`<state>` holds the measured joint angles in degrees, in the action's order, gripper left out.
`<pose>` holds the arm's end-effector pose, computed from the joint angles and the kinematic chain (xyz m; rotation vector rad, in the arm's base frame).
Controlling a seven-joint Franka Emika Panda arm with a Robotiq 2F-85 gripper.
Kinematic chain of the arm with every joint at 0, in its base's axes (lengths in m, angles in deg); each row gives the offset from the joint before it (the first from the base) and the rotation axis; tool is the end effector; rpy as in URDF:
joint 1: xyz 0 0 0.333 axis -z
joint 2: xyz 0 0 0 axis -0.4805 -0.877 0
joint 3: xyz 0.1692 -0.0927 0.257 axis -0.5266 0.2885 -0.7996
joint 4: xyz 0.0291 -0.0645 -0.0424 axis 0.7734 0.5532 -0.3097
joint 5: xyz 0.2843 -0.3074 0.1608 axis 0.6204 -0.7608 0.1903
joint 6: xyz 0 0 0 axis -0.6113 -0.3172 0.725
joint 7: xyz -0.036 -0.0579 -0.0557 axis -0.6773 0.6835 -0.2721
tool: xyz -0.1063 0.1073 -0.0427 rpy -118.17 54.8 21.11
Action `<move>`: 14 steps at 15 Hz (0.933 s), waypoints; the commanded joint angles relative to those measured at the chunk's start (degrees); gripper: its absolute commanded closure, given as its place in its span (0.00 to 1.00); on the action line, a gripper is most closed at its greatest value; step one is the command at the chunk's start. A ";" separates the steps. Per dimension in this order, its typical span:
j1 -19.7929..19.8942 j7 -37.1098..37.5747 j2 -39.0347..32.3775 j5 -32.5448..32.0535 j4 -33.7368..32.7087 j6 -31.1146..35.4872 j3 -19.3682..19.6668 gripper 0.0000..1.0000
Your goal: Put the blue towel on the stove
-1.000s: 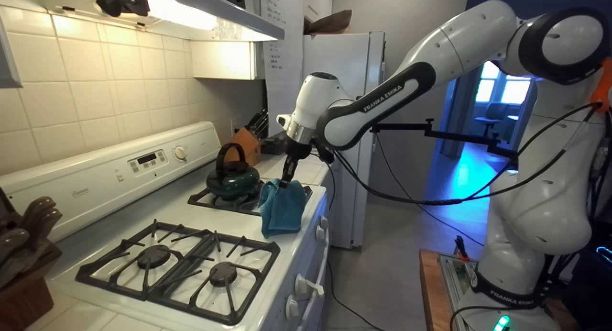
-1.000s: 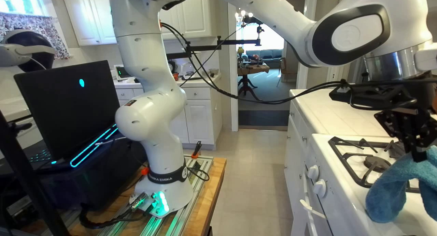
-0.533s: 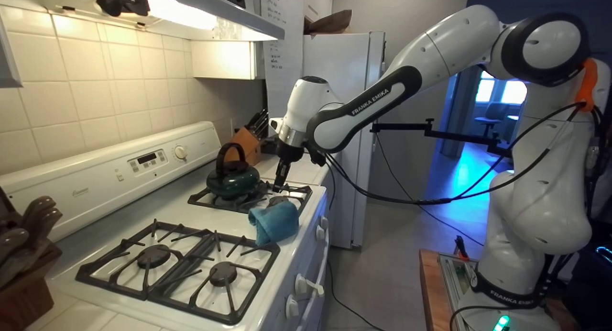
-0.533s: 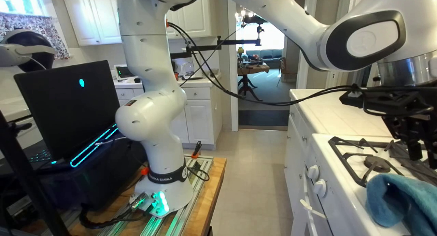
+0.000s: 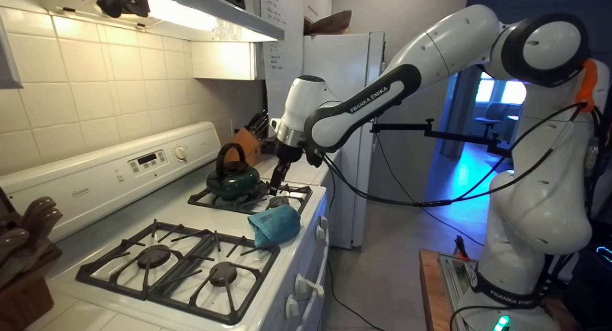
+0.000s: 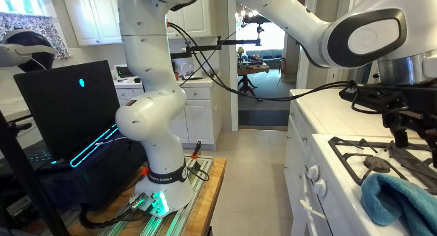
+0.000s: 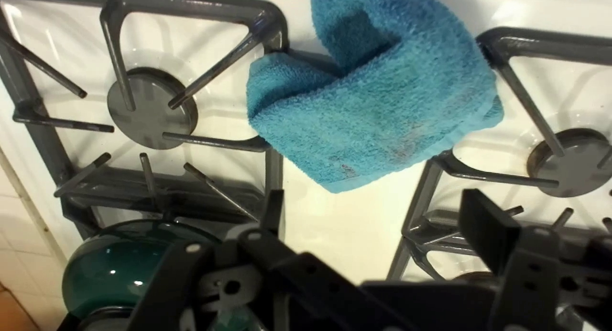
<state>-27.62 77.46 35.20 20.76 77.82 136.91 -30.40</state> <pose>0.6336 -0.0223 0.3452 2.9757 0.1976 0.4886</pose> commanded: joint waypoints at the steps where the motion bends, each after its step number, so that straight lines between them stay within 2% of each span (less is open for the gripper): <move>1: -0.71 3.93 3.19 6.37 -0.10 -9.71 -0.59 0.00; 4: -0.91 2.60 6.04 11.15 0.64 -16.67 -0.62 0.00; 8: -0.52 3.36 8.90 10.58 1.07 -23.10 -0.21 0.00; 14: -0.71 2.67 13.20 9.69 3.05 -27.22 -0.29 0.00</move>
<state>-28.18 80.09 45.09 30.25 78.71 111.42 -30.69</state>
